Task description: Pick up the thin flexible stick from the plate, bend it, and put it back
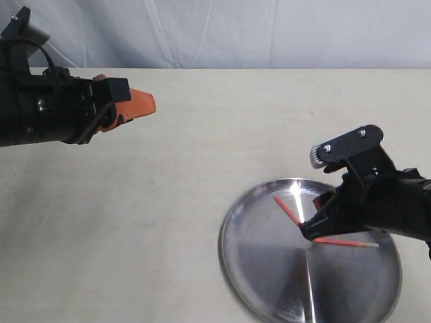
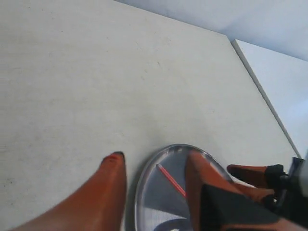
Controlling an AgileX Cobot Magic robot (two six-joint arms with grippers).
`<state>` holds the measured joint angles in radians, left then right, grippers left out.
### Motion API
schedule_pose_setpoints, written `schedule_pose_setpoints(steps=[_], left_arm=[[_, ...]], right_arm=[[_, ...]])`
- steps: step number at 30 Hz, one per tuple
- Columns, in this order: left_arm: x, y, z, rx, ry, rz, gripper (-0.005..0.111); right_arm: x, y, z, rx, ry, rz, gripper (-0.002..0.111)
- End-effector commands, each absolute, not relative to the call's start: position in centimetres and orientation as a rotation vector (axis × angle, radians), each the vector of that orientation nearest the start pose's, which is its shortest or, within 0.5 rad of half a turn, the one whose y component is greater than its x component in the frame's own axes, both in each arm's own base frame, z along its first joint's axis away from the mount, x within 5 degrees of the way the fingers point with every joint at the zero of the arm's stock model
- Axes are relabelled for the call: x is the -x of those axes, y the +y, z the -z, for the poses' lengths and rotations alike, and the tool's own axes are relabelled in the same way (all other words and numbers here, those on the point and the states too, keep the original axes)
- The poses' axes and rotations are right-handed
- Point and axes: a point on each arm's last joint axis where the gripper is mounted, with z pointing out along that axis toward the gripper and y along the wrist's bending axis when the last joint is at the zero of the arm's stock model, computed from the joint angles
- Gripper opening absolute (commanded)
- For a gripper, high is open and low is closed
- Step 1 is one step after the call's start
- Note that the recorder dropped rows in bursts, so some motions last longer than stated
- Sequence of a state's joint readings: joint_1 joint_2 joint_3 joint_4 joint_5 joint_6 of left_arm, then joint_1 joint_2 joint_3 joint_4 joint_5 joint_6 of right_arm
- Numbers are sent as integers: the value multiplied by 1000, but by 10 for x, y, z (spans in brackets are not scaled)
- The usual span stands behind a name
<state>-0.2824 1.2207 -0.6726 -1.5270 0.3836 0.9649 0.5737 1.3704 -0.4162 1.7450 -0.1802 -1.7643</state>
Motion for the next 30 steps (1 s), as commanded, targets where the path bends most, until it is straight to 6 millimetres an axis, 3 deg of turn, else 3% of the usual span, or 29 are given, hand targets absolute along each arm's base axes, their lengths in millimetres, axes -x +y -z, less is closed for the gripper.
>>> schedule_pose_setpoints(steps=[1, 2, 4, 7, 10, 12, 19, 30], left_arm=[[-234, -93, -269, 11, 2116, 726, 0], [-233, -86, -273, -67, 2079, 591, 0], [-228, -74, -289, -117, 1984, 423, 0], [-206, -64, -319, -221, 1827, 301, 0], [-184, -59, -340, -230, 1724, 306, 0], [-174, -58, -347, -251, 1689, 326, 0], [-168, -55, -353, -296, 1645, 259, 0], [-168, -55, -353, -328, 1639, 228, 0]], right_arm=[[-197, 102, -216, 494, 2164, -56, 0], [-195, 100, -239, 459, 2078, -91, -1], [-186, 96, -265, 420, 1975, -152, -1], [-172, 93, -283, 422, 1885, -239, -1], [-166, 80, -294, 345, 1844, -176, -1], [-163, 64, -299, 238, 1835, -61, -1], [-154, 37, -308, 47, 1812, 131, -1], [-154, 32, -308, 22, 1814, 184, -1]])
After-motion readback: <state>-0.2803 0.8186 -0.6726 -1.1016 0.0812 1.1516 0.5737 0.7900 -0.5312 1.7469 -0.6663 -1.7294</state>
